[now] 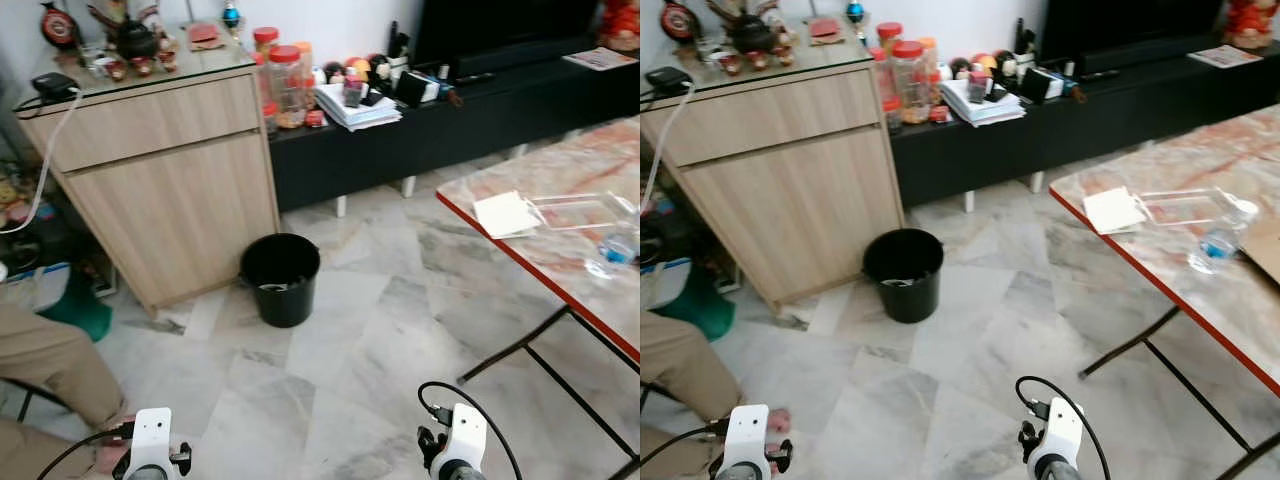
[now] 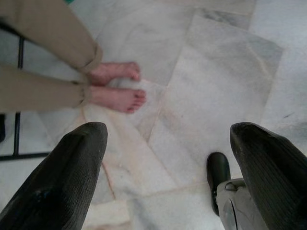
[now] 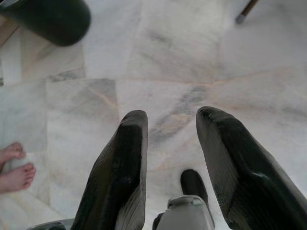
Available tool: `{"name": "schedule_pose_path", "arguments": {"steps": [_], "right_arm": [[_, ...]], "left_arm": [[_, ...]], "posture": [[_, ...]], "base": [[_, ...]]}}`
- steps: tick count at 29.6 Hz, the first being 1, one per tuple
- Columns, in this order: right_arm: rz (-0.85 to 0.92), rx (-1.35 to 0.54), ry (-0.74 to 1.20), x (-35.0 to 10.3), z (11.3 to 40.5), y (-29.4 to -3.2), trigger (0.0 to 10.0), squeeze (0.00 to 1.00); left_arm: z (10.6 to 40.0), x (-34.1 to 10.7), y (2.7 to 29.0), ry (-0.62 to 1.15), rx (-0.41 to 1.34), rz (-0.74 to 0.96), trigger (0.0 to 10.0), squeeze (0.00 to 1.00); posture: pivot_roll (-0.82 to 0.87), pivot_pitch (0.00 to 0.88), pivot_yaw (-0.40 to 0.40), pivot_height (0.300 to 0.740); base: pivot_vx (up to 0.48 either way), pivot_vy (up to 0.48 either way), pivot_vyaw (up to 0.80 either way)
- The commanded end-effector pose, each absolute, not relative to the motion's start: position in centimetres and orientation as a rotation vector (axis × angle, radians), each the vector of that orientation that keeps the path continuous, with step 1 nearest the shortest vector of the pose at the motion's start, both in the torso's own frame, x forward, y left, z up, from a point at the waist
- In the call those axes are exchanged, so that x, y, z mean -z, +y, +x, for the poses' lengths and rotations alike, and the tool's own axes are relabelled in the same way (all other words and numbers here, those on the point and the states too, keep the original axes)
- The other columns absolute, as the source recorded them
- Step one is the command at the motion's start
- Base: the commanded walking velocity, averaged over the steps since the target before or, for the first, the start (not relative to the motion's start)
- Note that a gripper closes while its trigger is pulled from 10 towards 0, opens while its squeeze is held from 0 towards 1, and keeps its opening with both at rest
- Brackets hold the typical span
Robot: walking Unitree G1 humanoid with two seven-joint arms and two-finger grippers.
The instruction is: Picking trash to rubbish bin
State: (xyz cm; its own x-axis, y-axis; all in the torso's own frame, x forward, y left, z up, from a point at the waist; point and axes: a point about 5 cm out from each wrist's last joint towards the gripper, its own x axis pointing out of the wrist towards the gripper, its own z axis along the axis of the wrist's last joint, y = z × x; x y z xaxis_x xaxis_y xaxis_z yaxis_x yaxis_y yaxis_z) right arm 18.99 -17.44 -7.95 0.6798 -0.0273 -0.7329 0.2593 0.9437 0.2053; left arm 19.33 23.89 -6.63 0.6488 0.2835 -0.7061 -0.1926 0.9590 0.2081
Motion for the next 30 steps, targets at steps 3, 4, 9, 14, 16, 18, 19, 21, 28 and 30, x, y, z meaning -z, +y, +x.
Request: {"name": "schedule_pose_path", "arguments": {"steps": [3,4,9,14,16,18,19,21,28,30], "right_arm": [[0.299,0.155,0.817,7.97,18.99,-17.32,10.0,0.0],[0.298,0.153,0.817,7.95,19.05,-17.32,10.0,0.0],[0.295,0.15,0.816,7.9,19.15,-17.3,10.0,0.0],[0.292,0.149,0.817,7.88,19.19,-17.34,10.0,0.0],[0.292,0.153,0.817,7.88,19.19,-17.42,10.0,0.0],[0.293,0.158,0.816,7.88,19.17,-17.5,10.0,0.0],[0.293,0.158,0.816,7.88,19.17,-17.51,10.0,0.0],[0.292,0.164,0.818,7.91,19.09,-17.63,10.0,0.0],[0.293,0.167,0.82,7.91,19.1,-17.69,10.0,0.0],[0.293,0.167,0.821,7.92,19.09,-17.68,10.0,0.0]], "left_arm": [[19.2,6.78,23.7,0.835,-0.261,0.13,10.0,0.0],[19.19,6.8,23.66,0.836,-0.262,0.128,10.0,0.0],[19.12,6.84,23.68,0.839,-0.271,0.116,10.0,0.0],[19.05,6.84,23.77,0.839,-0.274,0.123,10.0,0.0],[19.08,6.82,23.77,0.838,-0.271,0.128,10.0,0.0],[19.08,6.81,23.81,0.837,-0.271,0.129,10.0,0.0],[19.07,6.82,23.81,0.837,-0.271,0.129,10.0,0.0],[18.98,6.88,23.76,0.841,-0.272,0.127,10.0,0.0],[19.07,6.83,23.75,0.835,-0.277,0.12,10.0,0.0],[19.01,6.85,23.79,0.838,-0.28,0.12,10.0,0.0]], "posture": [[-0.03,0.0,0.01,0.74],[-0.03,0.0,0.009,0.74],[-0.03,0.0,0.008,0.74],[-0.03,0.0,0.006,0.74],[-0.03,0.0,0.006,0.74],[-0.03,0.0,0.008,0.74],[-0.03,0.0,0.008,0.74],[-0.03,0.0,0.008,0.74],[-0.03,0.0,0.004,0.74],[-0.03,0.0,0.004,0.74]], "base": [[0.0,0.0,-0.79],[0.0,0.0,-0.8],[0.0,0.0,-0.8],[0.0,0.168,-0.8],[0.0,0.0,-0.8],[0.0,0.0,-0.8],[0.0,0.0,-0.8],[0.0,0.0,-0.8],[0.0,0.0,-0.8],[0.0,0.0,-0.8]]}}
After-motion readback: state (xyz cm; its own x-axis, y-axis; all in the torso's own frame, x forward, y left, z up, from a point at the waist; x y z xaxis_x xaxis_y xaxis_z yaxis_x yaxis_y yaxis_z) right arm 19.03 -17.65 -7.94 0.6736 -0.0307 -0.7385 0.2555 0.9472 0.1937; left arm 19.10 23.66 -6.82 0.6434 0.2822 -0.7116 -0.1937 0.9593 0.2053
